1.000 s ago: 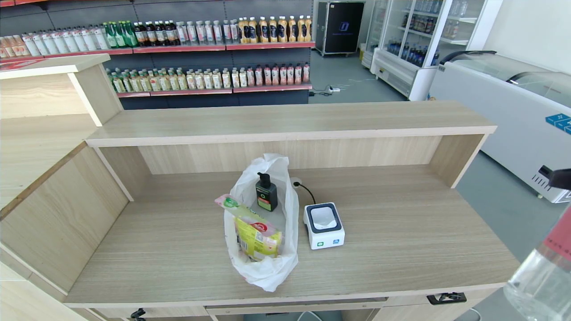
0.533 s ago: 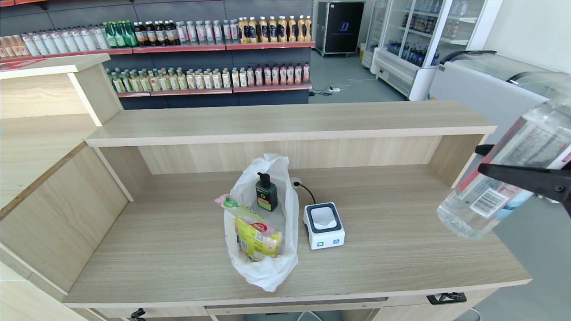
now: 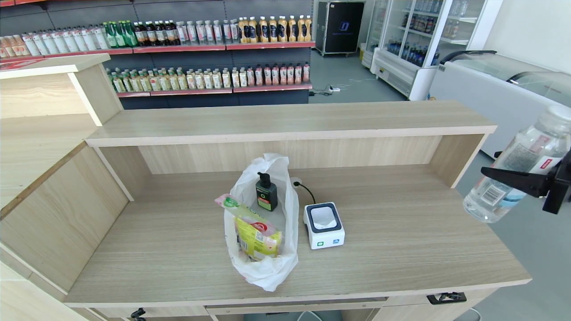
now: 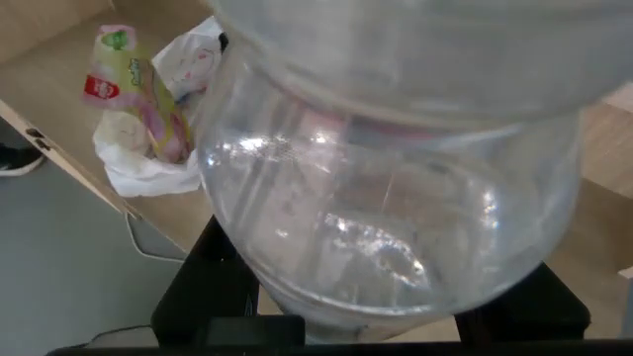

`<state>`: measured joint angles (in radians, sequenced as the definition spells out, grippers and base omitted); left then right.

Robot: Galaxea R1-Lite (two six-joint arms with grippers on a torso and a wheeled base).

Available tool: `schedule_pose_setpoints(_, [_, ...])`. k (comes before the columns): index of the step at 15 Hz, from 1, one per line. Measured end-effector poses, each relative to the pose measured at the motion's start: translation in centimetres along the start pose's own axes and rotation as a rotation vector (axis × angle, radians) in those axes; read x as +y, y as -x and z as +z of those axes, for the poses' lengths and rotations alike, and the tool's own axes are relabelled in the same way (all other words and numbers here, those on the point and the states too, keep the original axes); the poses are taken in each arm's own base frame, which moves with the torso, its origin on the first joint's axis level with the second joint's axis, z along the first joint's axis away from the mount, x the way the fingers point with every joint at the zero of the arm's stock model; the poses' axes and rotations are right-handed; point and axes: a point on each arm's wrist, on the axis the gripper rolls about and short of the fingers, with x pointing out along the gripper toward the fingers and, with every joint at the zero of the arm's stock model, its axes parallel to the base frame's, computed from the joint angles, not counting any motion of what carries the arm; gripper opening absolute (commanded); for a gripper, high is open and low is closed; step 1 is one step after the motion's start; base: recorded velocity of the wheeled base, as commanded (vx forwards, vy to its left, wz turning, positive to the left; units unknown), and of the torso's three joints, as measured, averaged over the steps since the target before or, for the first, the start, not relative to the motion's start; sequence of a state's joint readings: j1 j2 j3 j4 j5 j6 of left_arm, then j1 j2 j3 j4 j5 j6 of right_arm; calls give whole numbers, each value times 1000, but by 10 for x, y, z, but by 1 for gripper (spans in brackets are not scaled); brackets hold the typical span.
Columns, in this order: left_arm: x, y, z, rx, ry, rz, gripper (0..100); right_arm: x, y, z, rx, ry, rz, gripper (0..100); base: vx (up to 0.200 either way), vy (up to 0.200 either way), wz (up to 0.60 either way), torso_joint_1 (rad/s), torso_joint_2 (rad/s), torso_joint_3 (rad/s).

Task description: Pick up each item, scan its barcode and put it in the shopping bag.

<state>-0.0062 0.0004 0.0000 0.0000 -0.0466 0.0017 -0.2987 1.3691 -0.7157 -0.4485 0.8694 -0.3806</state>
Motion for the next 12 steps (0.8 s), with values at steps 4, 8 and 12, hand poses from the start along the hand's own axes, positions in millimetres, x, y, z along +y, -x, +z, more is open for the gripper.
schedule_pose_setpoints(4, [0, 0, 0, 0, 0, 0, 100, -27, 4, -18, 35, 50, -94, 0, 0, 0, 300, 4, 1, -1])
schedule_pose_setpoints(8, [0, 0, 0, 0, 0, 0, 100, -48, -5, -36, 57, 171, -124, 0, 0, 0, 600, 5, 2, 2])
schedule_pose_setpoints(12, [0, 0, 0, 0, 0, 0, 100, -67, -29, -48, 53, 221, -81, 0, 0, 0, 0, 0, 0, 0])
